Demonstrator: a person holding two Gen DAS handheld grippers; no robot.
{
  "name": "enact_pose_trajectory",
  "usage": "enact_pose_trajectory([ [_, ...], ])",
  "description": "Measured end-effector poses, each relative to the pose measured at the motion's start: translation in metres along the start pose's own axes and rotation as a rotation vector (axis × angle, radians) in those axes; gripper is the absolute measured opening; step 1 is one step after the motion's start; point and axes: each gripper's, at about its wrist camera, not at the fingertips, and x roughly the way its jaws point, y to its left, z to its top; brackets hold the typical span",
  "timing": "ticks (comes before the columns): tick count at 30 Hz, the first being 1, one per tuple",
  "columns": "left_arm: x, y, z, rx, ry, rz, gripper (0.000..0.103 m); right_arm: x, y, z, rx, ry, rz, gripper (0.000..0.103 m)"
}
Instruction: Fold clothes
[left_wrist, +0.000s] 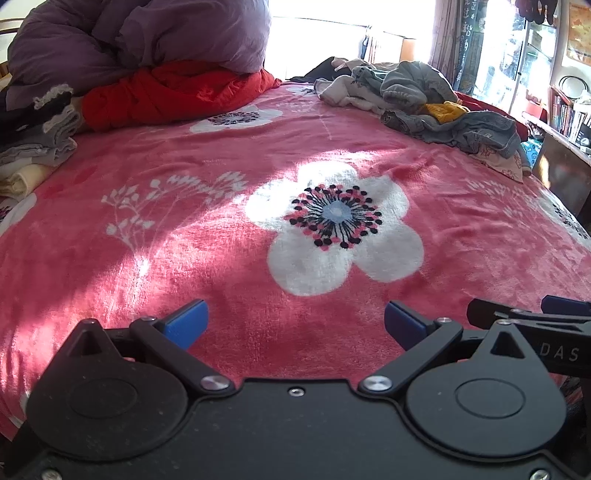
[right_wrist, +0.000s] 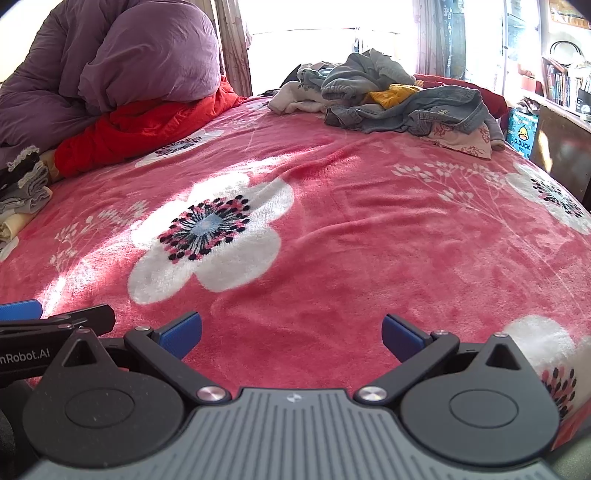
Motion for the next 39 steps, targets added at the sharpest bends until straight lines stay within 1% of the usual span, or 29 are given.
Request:
enact_pose_trajectory([
  [6, -0.0029, -0.0012, -0.0001, 0.002, -0.017, -0.011, 0.103, -0.0002, 0.0004, 0.0, -0.001, -0.001, -0.002, 0.103],
  [11, 0.0013, 0.0008, -0.0002, -0.004, -0.002, -0.014, 0.103, -0.0003, 0.0008, 0.0, -0.003, -0.003, -0.004, 0.103],
  [39, -0.0002, -0.0004, -0.0007, -0.001, -0.002, -0.01, 0.103, -0.0009, -0.0002, -0.0002, -0.004, -0.001, -0.005, 0.103],
])
